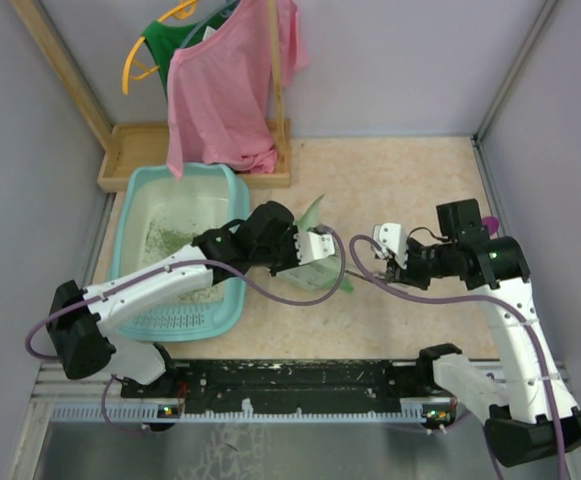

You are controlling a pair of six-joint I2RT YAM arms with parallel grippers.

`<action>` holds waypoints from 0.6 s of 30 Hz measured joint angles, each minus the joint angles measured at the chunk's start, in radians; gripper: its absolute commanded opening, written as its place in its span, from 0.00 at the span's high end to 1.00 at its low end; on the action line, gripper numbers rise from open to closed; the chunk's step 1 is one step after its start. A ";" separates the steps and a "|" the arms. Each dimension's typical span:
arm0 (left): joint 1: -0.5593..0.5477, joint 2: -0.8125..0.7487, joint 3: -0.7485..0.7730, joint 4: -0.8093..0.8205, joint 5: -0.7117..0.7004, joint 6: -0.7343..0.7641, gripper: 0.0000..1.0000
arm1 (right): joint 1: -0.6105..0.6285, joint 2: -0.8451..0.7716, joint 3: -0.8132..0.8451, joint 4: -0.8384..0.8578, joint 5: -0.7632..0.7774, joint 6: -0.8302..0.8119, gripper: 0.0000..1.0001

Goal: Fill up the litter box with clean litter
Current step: Clamp the cat litter bag at the center of the board.

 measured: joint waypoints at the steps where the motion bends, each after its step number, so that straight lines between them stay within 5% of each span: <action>1: -0.001 0.000 0.000 0.000 -0.001 0.004 1.00 | 0.000 0.008 0.007 -0.009 -0.005 -0.010 1.00; 18: -0.015 0.001 0.000 0.006 -0.025 0.029 1.00 | 0.000 0.147 0.077 -0.057 -0.053 -0.047 1.00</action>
